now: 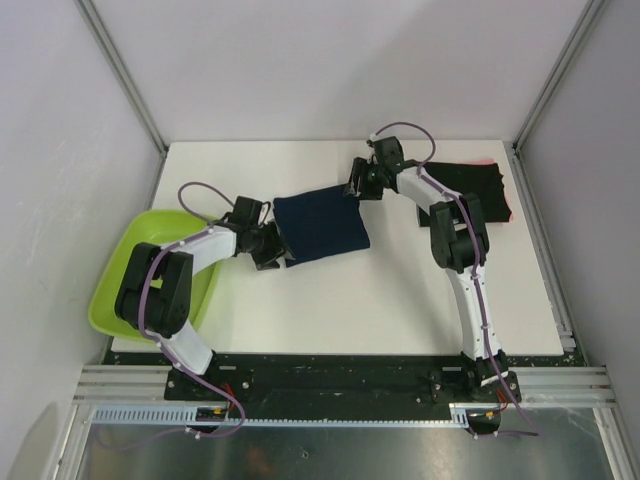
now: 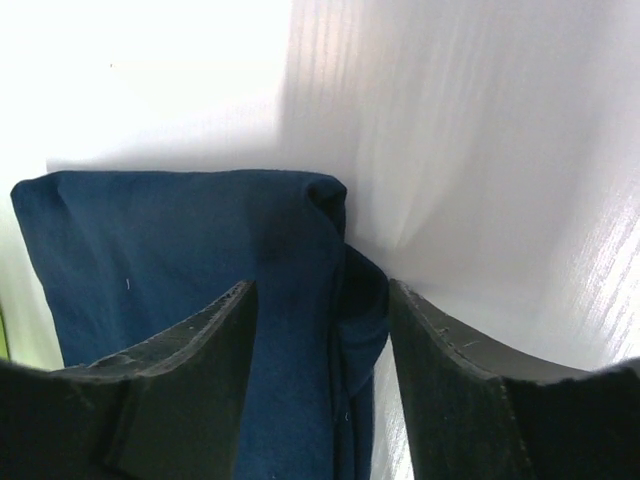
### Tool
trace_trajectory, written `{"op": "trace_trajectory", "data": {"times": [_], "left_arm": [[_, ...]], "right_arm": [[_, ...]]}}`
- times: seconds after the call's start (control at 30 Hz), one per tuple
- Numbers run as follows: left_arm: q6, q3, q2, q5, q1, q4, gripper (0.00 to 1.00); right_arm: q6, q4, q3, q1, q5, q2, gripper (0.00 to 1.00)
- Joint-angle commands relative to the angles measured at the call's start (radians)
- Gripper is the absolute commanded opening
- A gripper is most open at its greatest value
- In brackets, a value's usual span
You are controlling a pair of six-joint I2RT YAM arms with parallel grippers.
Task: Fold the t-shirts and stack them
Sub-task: Put the neatly folded tshirt into the corner of the board with both arms
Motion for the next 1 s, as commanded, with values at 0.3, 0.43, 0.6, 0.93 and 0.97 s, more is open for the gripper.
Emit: {"op": "trace_trajectory", "data": {"times": [0.3, 0.43, 0.6, 0.93, 0.97], "left_arm": [[-0.022, -0.030, -0.046, -0.080, 0.005, 0.002, 0.60], [-0.030, -0.024, -0.028, -0.076, -0.007, -0.005, 0.60], [-0.065, -0.008, -0.008, -0.098, -0.049, -0.020, 0.56], [-0.166, 0.017, 0.028, -0.162, -0.089, -0.021, 0.40], [-0.173, 0.020, 0.024, -0.178, -0.090, -0.022, 0.39]], "right_arm": [[0.051, -0.015, 0.001, 0.025, 0.039, 0.007, 0.18], [0.060, -0.013, -0.009, 0.026, 0.058, -0.006, 0.05], [0.064, -0.020, -0.015, 0.028, 0.085, -0.022, 0.00], [0.063, -0.022, -0.049, 0.035, 0.136, -0.068, 0.00], [0.061, -0.023, -0.053, 0.036, 0.142, -0.075, 0.00]]}}
